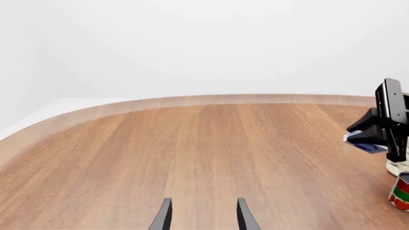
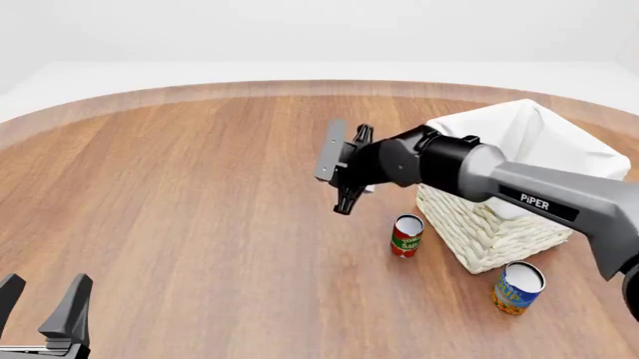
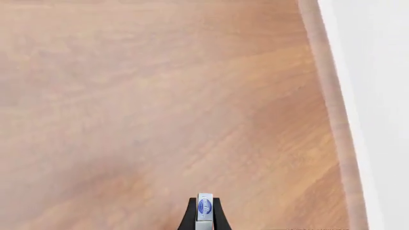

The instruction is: Pick up the alphabet soup and the cream cheese box, and put them in the basket.

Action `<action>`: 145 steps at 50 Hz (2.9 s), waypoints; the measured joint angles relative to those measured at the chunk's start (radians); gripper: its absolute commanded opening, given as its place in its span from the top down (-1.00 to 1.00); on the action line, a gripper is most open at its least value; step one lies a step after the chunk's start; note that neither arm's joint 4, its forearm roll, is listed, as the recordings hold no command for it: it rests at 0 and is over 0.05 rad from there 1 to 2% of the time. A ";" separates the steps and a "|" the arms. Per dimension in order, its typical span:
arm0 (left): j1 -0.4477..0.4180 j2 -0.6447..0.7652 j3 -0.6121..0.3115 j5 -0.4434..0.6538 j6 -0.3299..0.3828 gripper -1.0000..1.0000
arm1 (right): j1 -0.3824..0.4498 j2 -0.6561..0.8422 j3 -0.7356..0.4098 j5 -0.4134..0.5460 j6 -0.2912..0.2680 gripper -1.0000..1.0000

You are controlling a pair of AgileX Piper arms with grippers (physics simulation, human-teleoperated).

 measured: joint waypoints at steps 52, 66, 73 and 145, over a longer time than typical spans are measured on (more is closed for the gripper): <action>0.000 0.000 0.000 0.000 0.000 -1.00 | 0.072 -0.272 0.163 -0.095 0.371 1.00; 0.000 0.000 0.000 0.000 0.000 -1.00 | 0.067 -0.316 0.175 -0.111 0.393 1.00; 0.000 0.000 0.000 0.000 0.000 -1.00 | 0.067 -0.324 0.173 -0.111 0.400 1.00; 0.000 0.000 0.000 0.000 0.000 -1.00 | 0.095 -0.589 0.066 0.200 0.602 1.00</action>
